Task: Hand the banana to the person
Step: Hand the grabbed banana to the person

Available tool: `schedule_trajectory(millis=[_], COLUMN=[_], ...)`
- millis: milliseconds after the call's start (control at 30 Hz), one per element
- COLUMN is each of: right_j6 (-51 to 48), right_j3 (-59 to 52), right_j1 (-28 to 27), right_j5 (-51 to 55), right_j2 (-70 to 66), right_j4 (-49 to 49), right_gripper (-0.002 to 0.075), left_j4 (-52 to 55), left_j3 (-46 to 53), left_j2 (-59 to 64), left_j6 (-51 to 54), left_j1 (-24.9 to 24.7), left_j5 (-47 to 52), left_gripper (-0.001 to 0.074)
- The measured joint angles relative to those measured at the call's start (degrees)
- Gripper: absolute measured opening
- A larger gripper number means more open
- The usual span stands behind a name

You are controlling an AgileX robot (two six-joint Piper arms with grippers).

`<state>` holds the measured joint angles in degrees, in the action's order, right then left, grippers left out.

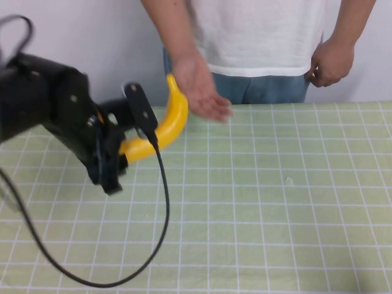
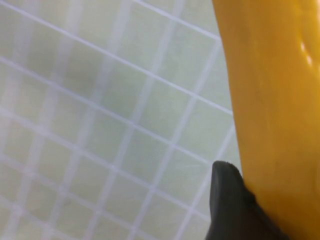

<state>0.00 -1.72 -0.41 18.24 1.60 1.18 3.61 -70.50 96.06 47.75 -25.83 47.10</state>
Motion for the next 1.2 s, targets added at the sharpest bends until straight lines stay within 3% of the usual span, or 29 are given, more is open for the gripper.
schedule_trajectory(millis=[267, 667, 1200], right_j6=[0.0, 0.0, 0.0], right_j3=[0.0, 0.0, 0.0], right_j1=[0.0, 0.0, 0.0], right_j5=[0.0, 0.0, 0.0], right_j2=[0.0, 0.0, 0.0], right_j4=[0.0, 0.0, 0.0], right_gripper=[-0.0007, -0.0007, -0.0007], left_j4=[1.5, 8.0, 9.6], left_j3=[0.0, -0.6, -4.1], left_j2=[-10.8, -10.0, 0.4], left_j6=[6.6, 7.7, 1.9], left_j1=[-1.9, -11.1, -11.4], left_j5=[-0.1, -5.8, -9.8], left_gripper=[0.0265, 0.0265, 0.0263])
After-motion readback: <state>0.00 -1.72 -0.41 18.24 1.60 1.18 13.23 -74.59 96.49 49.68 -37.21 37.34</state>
